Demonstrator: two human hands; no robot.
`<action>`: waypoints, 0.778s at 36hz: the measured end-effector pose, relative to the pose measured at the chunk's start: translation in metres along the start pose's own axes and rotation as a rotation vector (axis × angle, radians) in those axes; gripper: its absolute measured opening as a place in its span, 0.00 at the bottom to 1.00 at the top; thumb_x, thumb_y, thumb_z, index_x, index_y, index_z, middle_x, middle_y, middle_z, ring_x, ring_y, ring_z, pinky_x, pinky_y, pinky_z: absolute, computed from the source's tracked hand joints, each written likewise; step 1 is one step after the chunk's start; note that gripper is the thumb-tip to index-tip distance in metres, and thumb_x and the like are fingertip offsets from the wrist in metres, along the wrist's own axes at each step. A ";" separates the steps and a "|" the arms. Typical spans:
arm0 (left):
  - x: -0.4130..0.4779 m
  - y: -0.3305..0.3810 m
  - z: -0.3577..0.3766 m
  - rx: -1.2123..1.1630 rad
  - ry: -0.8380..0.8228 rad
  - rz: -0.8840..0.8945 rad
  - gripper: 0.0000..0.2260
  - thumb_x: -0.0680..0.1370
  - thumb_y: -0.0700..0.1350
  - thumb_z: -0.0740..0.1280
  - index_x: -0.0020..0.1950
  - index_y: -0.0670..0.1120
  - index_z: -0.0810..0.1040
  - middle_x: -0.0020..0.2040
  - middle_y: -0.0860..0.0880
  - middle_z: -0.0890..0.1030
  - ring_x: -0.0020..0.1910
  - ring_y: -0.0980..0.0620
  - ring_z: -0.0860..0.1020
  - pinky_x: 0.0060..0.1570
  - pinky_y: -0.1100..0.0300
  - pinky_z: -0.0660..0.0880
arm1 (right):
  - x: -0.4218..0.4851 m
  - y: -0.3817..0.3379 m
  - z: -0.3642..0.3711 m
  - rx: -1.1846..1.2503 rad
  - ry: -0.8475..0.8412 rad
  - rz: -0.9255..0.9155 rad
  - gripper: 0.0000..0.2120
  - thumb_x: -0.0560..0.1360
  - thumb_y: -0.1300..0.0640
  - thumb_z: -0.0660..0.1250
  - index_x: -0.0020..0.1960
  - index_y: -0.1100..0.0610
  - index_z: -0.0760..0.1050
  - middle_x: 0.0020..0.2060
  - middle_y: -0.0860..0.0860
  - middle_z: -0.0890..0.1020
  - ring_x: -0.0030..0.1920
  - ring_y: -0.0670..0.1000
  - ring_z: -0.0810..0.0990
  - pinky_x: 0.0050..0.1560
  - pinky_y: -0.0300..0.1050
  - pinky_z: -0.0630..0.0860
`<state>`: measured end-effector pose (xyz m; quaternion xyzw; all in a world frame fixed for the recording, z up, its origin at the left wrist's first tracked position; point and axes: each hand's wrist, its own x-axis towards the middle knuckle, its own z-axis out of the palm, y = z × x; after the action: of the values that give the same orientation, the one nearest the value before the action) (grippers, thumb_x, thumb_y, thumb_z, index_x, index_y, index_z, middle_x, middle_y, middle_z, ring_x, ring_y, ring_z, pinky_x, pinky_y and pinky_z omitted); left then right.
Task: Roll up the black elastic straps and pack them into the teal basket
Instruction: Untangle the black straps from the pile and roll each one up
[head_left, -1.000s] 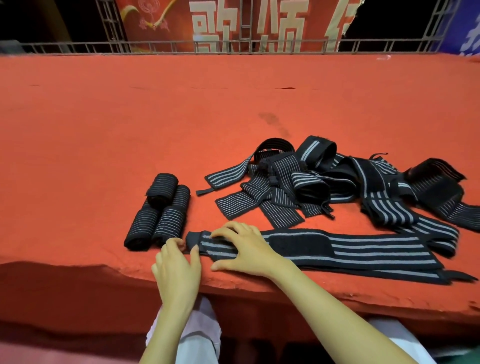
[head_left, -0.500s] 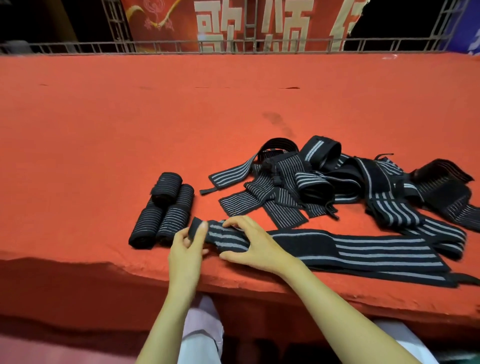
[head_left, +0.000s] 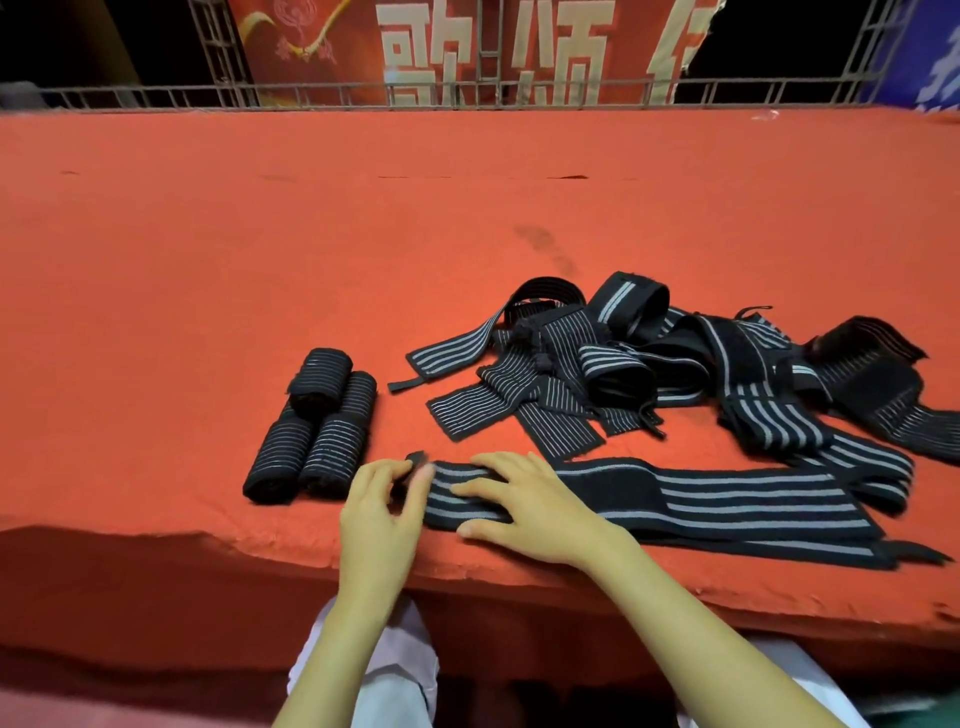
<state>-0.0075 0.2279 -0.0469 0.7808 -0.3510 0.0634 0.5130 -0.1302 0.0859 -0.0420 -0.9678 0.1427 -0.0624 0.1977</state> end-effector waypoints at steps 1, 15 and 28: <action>0.001 0.000 0.000 -0.054 0.008 -0.048 0.02 0.76 0.44 0.69 0.45 0.48 0.81 0.46 0.52 0.80 0.48 0.63 0.76 0.48 0.72 0.69 | -0.001 0.001 -0.001 0.011 0.002 0.006 0.35 0.68 0.27 0.50 0.69 0.41 0.69 0.73 0.46 0.63 0.74 0.47 0.56 0.75 0.55 0.49; 0.004 0.023 0.027 0.136 -0.071 0.220 0.08 0.70 0.33 0.63 0.44 0.44 0.78 0.42 0.50 0.78 0.45 0.52 0.70 0.46 0.66 0.64 | -0.007 0.007 -0.002 0.016 0.000 0.047 0.31 0.70 0.30 0.56 0.70 0.41 0.67 0.74 0.47 0.62 0.73 0.47 0.57 0.75 0.50 0.48; 0.002 0.033 0.032 0.017 -0.400 0.094 0.08 0.77 0.39 0.65 0.53 0.50 0.77 0.43 0.53 0.83 0.44 0.55 0.80 0.48 0.62 0.72 | -0.040 0.029 -0.024 0.025 -0.001 0.182 0.30 0.71 0.32 0.63 0.70 0.40 0.66 0.73 0.44 0.62 0.73 0.44 0.57 0.76 0.52 0.42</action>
<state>-0.0345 0.1923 -0.0360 0.7649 -0.4814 -0.0661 0.4229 -0.1798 0.0637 -0.0342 -0.9483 0.2294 -0.0455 0.2147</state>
